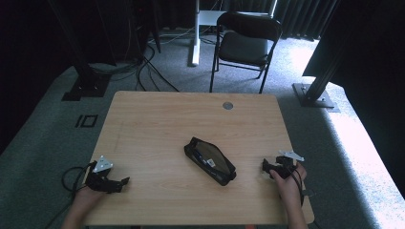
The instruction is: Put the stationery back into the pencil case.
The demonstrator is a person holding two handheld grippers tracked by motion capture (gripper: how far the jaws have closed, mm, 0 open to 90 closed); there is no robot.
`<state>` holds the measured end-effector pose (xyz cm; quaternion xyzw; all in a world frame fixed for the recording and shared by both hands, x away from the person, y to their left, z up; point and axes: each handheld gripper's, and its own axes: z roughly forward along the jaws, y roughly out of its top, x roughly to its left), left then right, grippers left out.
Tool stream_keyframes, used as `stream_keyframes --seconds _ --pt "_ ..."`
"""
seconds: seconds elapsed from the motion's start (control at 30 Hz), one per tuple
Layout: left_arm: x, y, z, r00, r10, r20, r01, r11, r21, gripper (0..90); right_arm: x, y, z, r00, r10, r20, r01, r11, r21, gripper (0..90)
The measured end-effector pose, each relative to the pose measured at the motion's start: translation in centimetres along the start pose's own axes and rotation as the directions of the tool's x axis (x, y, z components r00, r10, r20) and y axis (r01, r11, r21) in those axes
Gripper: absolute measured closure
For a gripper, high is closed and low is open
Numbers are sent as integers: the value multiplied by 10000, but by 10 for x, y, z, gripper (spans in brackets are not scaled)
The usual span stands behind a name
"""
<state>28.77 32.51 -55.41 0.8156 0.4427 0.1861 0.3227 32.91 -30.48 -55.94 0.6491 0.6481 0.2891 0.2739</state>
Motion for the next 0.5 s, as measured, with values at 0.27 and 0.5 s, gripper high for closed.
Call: stream_keyframes --seconds 0.27,0.5 --pt "0 0 0 10000 1 0 -1 10000 1 16 0 0 0 10000 -55 -78 55 10000 -2 122" --pt "0 0 0 10000 0 0 0 10000 2 16 1 0 0 9997 -156 -173 156 9999 0 123"
